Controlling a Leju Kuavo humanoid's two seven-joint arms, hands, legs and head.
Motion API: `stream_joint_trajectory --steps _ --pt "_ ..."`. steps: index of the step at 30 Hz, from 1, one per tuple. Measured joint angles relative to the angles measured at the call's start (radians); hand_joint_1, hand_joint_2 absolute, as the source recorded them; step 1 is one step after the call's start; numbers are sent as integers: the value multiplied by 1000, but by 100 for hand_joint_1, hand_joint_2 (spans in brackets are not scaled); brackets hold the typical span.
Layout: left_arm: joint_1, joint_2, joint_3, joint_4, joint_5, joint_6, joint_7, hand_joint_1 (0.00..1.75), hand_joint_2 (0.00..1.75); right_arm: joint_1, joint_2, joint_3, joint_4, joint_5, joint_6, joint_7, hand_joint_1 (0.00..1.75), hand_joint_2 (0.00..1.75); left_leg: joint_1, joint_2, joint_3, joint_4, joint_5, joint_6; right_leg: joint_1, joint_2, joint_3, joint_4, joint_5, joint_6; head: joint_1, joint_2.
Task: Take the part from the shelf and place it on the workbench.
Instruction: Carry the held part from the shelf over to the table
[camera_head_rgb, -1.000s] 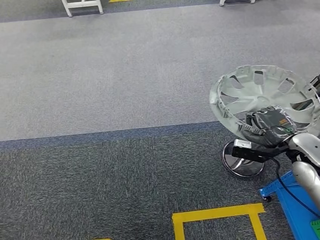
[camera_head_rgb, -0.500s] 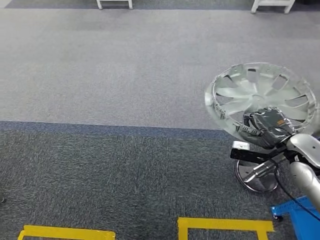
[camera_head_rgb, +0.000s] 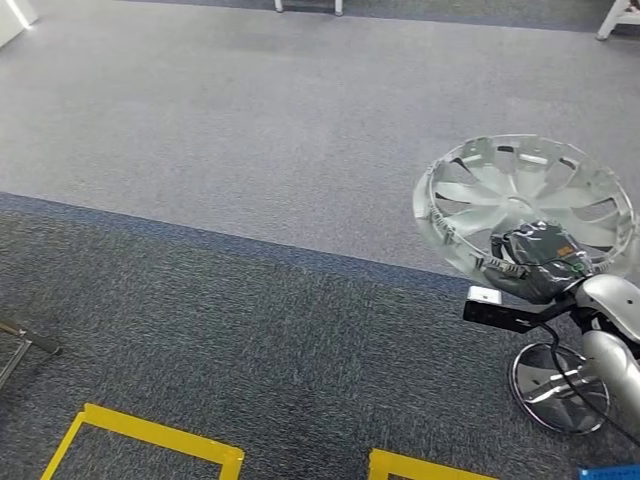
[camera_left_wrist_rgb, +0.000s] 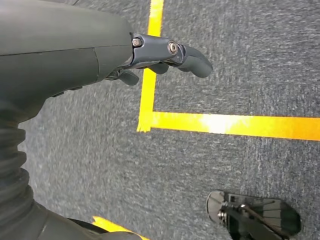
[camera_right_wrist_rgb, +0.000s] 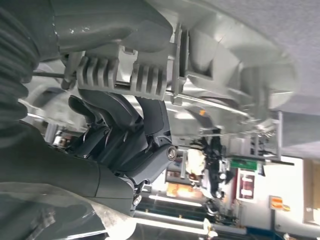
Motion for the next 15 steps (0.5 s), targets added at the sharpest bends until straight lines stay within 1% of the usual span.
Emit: stream_joint_trajectory --steps 1,2,3,4,5,6,7,8,9,10,11,12,13,14,15 --pt "-1 0 0 0 0 0 0 0 175 0 0 0 0 0 0 0 175 175 -1 33 -20 43 -22 -5 1 -13 4 -1 -1 -5 -2 0" --pt "-4 -1 0 0 0 0 0 0 175 1 0 -1 0 0 0 0 175 175 0 67 -50 104 -50 -10 4 -26 7 -1 -4 -10 -6 0" --pt "-6 -1 0 0 0 0 0 0 175 2 0 -1 0 0 0 0 175 175 2 87 -83 172 -76 -12 7 -40 9 -1 -7 -13 -7 0" --pt "-7 -2 0 0 0 0 0 0 175 2 0 -1 0 0 0 0 175 175 4 95 -110 224 -91 -12 10 -53 12 -1 -9 -15 -6 0" --pt "-7 -2 0 0 0 0 0 0 175 2 0 0 0 0 0 1 175 175 4 97 -123 248 -89 -9 13 -67 15 -1 -12 -17 -7 0" --pt "-7 -2 0 0 0 0 0 0 175 2 0 0 0 0 0 1 175 175 4 98 -118 235 -69 -5 15 -79 19 -1 -15 -18 -7 0" --pt "-6 -1 0 0 1 0 0 0 175 1 0 0 0 0 0 0 175 175 1 101 -93 181 -34 3 17 -91 24 -1 -19 -18 -7 0" --pt "-5 -1 0 0 1 0 0 0 175 0 0 -1 0 1 0 0 175 175 -6 117 -60 111 -1 13 18 -103 29 -2 -23 -17 -7 0" --pt "-5 0 0 0 2 0 0 0 175 -1 0 -1 0 1 0 -1 175 175 -15 137 -28 48 20 22 20 -114 33 -4 -26 -15 -6 0" --pt "-6 1 0 0 3 0 0 0 175 -1 0 -1 0 1 0 -2 175 175 -24 156 -6 0 32 30 22 -125 36 -6 -28 -12 -6 0" --pt "-6 2 0 0 3 0 0 0 175 -1 0 0 0 2 0 -3 175 175 -31 167 3 -21 30 35 23 -135 38 -8 -30 -9 -6 0" --pt "-6 2 0 0 4 0 0 0 175 -1 1 0 0 3 0 -4 175 175 -35 164 4 -27 27 37 25 -147 40 -11 -32 -4 -6 0" --pt "-5 3 0 0 6 -1 -1 0 175 -1 2 0 0 3 0 -6 175 175 -34 152 5 -35 30 40 25 -156 43 -14 -34 0 -6 0" --pt "-3 2 0 0 8 -1 -1 0 175 -2 2 1 0 3 0 -8 175 175 -31 140 9 -43 33 42 23 -150 44 -14 -39 4 -6 0" --pt "-2 1 0 0 11 -1 -3 0 175 -3 3 1 0 4 0 -10 175 175 -28 129 14 -52 36 45 22 -128 39 -2 -50 6 -6 0"
